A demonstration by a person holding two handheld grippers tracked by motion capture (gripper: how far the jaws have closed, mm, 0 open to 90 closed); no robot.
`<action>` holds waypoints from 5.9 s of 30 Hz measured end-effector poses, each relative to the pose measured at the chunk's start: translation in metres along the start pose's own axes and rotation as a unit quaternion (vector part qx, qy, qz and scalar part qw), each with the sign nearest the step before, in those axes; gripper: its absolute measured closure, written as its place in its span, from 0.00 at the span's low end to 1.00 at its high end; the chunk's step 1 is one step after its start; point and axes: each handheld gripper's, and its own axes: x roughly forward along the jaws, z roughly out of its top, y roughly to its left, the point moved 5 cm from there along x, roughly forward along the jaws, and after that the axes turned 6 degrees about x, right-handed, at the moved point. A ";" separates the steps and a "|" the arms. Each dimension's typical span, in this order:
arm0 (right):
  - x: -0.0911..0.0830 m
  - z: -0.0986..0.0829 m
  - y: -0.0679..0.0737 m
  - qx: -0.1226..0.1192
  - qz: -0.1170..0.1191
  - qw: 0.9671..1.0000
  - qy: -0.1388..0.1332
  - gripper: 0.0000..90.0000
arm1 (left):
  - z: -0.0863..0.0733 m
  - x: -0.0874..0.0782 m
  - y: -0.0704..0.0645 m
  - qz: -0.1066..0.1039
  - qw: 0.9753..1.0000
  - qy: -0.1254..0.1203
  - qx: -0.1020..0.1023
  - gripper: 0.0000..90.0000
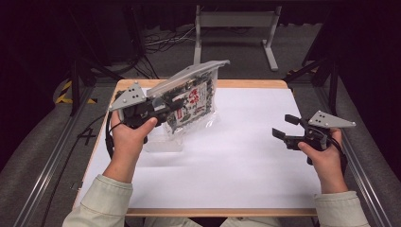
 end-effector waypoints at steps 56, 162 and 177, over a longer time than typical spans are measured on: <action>0.017 -0.017 0.003 0.034 0.032 0.999 0.019 0.26 | -0.049 -0.008 0.078 0.133 0.990 0.016 -0.044 0.80; 0.015 -0.023 0.004 0.020 0.025 0.999 0.002 0.23 | -0.084 -0.048 0.047 0.164 0.980 0.102 -0.037 0.07; -0.001 -0.036 -0.002 0.027 0.014 1.000 -0.009 0.21 | -0.117 -0.084 0.005 0.150 0.982 0.109 -0.031 0.07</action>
